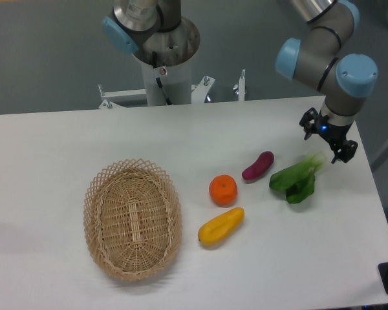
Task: Pick up the green vegetable from the table
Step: 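Lower the open gripper down onto the green bok choy stem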
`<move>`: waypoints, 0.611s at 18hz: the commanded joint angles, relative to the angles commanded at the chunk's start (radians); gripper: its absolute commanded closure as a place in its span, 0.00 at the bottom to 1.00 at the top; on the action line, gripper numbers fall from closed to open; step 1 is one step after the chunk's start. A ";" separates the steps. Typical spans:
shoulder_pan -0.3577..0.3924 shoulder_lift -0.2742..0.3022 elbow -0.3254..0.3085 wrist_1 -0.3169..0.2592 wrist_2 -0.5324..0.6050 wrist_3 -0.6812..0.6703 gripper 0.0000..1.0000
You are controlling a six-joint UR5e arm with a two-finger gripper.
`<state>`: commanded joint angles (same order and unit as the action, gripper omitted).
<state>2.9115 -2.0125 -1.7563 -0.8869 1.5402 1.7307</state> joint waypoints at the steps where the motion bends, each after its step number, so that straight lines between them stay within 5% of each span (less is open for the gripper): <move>1: -0.003 -0.005 -0.009 0.020 -0.003 -0.028 0.00; 11: -0.014 -0.032 -0.057 0.095 -0.003 -0.051 0.00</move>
<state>2.8977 -2.0448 -1.8132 -0.7915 1.5370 1.6797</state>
